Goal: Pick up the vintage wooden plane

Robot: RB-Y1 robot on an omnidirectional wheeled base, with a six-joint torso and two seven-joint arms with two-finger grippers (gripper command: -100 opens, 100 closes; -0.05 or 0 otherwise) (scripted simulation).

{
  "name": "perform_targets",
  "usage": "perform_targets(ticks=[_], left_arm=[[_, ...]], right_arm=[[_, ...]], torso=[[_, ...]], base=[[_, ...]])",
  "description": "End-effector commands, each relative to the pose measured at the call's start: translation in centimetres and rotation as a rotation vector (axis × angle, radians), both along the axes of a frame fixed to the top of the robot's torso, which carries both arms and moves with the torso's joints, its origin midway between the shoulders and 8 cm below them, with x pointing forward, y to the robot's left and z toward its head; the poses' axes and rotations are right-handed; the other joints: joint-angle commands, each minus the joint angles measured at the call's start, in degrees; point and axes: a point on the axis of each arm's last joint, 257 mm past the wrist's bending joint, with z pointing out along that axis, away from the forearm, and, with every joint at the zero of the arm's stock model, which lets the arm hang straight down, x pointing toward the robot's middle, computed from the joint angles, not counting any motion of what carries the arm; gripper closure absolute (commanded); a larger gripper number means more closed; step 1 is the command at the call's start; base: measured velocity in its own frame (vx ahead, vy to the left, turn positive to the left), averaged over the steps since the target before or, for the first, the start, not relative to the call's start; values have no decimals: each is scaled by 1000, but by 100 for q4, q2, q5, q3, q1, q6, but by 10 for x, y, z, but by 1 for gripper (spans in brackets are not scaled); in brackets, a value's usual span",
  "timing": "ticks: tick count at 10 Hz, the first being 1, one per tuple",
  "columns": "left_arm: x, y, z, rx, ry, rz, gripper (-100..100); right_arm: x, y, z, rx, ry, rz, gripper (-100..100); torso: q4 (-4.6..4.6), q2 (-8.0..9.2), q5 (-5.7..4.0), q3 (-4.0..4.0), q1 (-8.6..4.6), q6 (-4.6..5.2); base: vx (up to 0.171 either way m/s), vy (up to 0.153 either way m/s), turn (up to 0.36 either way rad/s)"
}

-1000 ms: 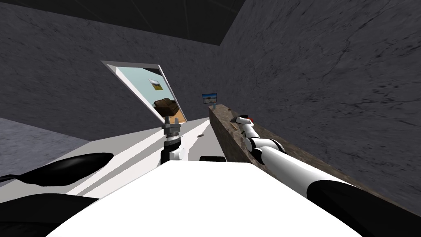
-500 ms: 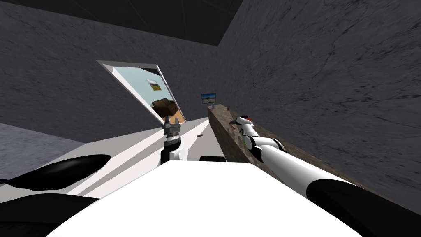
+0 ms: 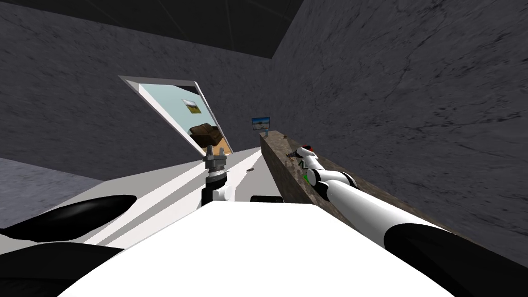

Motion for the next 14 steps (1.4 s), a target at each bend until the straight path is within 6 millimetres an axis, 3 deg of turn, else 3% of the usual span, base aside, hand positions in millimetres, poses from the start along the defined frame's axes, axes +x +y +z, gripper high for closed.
perform_targets(ticks=[1, 4, 6, 7, 8, 13, 14], left_arm=[[0, 0, 0, 0, 0, 0, 0], [0, 0, 0, 0, 0, 0, 0], [0, 0, 0, 0, 0, 0, 0], [0, 0, 0, 0, 0, 0, 0], [0, 0, 0, 0, 0, 0, 0], [0, 0, 0, 0, 0, 0, 0], [0, 0, 0, 0, 0, 0, 0]], right_arm=[[-3, 2, -5, 22, 19, -8, -100], [-18, 13, -23, 130, 101, -48, -100], [-17, 10, -23, 125, 96, -47, -100], [-18, 11, -23, 128, 100, -48, 0], [-19, 4, -29, 130, 98, -80, -100], [-22, -10, -39, 134, 97, -139, -100], [-21, -10, -39, 133, 94, -142, 100]], torso=[[0, 0, 0, 0, 0, 0], [1, 3, -1, 2, -3, 0], [1, 5, -2, 3, -6, 0], [1, 1, 0, 1, -1, -1], [0, -2, 1, -1, 3, -1], [2, 7, -5, 4, -24, -3], [-1, -2, -5, -1, -15, 1]], base=[[-11, -9, -18], [-22, -18, -31], [-14, -15, -7], [0, 0, 0], [-3, -42, 213], [-28, -67, 170], [-4, -6, -8]])
